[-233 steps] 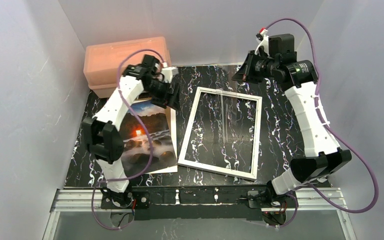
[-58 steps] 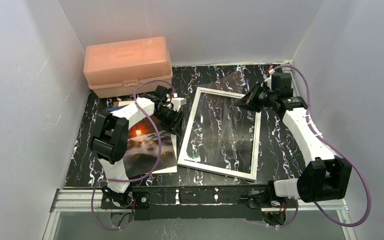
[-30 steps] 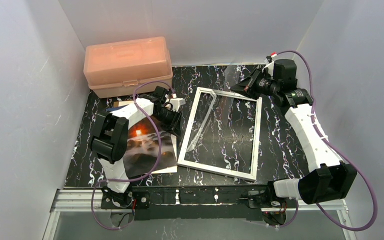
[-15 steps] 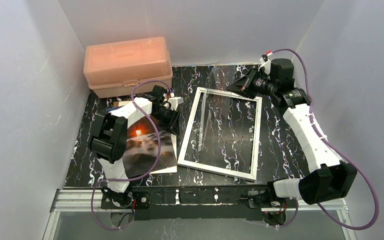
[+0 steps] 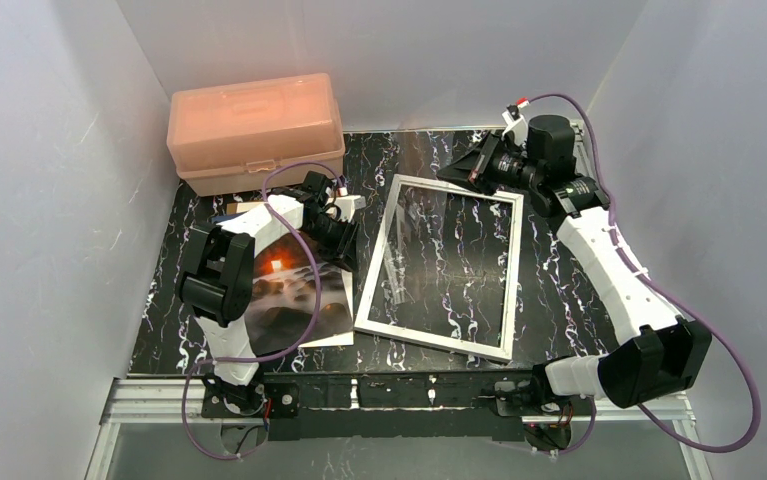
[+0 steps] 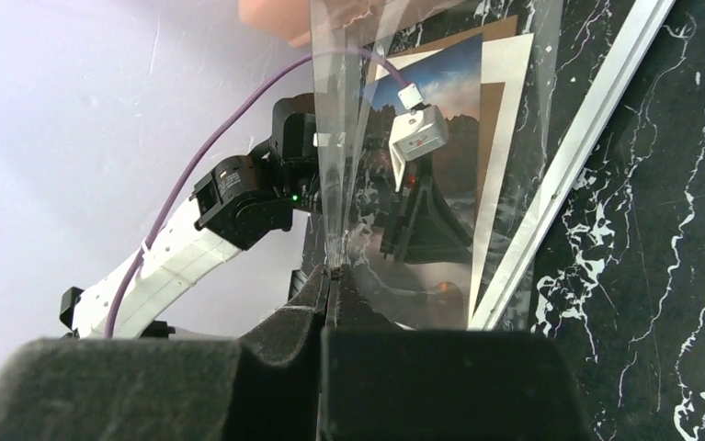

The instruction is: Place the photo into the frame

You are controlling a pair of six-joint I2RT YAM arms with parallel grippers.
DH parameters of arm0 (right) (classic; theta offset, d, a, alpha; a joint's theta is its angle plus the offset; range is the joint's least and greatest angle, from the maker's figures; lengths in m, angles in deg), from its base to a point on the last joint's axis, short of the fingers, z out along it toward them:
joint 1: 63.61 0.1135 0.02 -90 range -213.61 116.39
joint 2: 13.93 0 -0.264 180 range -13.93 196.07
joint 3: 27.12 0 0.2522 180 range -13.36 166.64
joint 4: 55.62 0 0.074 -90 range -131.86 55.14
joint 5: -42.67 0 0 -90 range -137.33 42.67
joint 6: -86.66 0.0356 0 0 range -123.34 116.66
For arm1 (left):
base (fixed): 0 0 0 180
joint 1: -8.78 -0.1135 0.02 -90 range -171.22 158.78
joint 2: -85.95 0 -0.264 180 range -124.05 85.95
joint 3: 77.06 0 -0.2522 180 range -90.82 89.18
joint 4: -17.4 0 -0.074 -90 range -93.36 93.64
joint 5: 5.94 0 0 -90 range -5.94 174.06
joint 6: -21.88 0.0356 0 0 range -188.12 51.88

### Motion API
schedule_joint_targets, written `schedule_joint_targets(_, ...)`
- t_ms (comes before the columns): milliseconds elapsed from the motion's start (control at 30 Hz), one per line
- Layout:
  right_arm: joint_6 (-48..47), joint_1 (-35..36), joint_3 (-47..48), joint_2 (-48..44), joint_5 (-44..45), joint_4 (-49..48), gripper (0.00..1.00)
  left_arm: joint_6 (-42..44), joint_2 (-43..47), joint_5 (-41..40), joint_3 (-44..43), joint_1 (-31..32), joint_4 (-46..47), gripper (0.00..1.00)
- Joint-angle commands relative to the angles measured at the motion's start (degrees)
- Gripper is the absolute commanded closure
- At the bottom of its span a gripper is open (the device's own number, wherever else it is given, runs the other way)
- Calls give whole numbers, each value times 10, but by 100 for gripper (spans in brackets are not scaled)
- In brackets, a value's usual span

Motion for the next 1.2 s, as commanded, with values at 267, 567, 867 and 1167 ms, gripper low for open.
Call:
schedule_joint_targets(267,14,16,48,4,-10,-37,99,10,15,12,-11,-2,-20,74)
schedule_joint_targets(567,11,16,16,0,-8,-46,99,11,20,11,-6,-5,-19,76)
schedule_joint_targets(867,17,16,4,-4,-10,-52,99,12,22,14,0,-9,-17,77)
schedule_joint_targets(1167,38,29,-9,-28,24,-46,99,13,27,11,3,-8,-20,78)
